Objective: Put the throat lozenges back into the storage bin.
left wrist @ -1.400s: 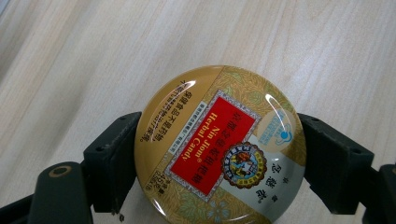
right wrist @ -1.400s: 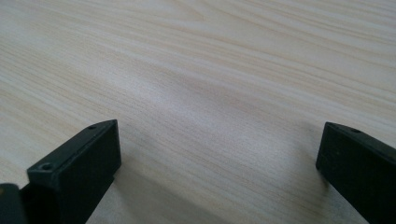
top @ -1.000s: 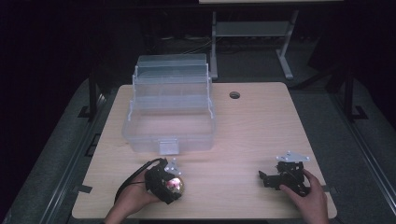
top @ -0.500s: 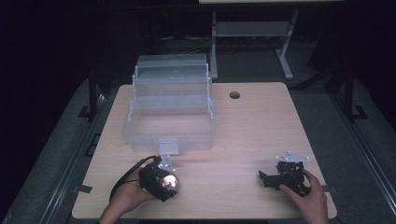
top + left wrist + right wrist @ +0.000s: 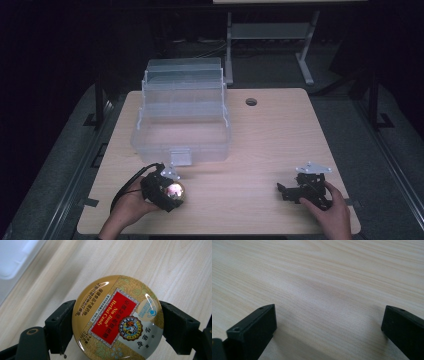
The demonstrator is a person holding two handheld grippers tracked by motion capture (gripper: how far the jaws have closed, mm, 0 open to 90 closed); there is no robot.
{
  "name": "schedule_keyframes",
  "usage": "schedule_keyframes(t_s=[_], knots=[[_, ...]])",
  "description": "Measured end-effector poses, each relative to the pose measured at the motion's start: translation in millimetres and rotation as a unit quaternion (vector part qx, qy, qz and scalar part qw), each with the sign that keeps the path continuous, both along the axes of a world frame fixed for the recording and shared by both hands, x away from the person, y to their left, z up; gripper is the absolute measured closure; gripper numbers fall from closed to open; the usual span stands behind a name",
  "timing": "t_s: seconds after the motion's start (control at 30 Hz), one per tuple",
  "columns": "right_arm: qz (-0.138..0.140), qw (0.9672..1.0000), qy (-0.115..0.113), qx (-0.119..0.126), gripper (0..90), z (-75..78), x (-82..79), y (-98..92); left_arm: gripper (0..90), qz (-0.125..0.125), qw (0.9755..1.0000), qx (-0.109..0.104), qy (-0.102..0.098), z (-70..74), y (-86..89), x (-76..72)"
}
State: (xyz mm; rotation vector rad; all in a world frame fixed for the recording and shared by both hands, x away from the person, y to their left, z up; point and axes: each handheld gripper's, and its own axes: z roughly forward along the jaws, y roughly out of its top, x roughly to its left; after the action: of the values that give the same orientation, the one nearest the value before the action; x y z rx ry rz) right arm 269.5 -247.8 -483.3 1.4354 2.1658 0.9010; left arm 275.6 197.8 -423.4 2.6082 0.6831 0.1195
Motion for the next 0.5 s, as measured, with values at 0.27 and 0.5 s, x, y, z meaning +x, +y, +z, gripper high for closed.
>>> schedule_keyframes(t_s=[0.27, 0.5], knots=[[0.000, 1.0000, 0.000, 0.000, 0.0, 0.0, 0.0, 0.0, 19.5, 0.012, 0.9999, -0.001, -0.002, 4.4, 9.2, 2.5], [0.000, 1.0000, 0.000, 0.000, 0.0, 0.0, 0.0, 0.0, 19.5, 0.021, 0.9998, -0.003, -0.004, 8.3, 16.3, 4.6]])
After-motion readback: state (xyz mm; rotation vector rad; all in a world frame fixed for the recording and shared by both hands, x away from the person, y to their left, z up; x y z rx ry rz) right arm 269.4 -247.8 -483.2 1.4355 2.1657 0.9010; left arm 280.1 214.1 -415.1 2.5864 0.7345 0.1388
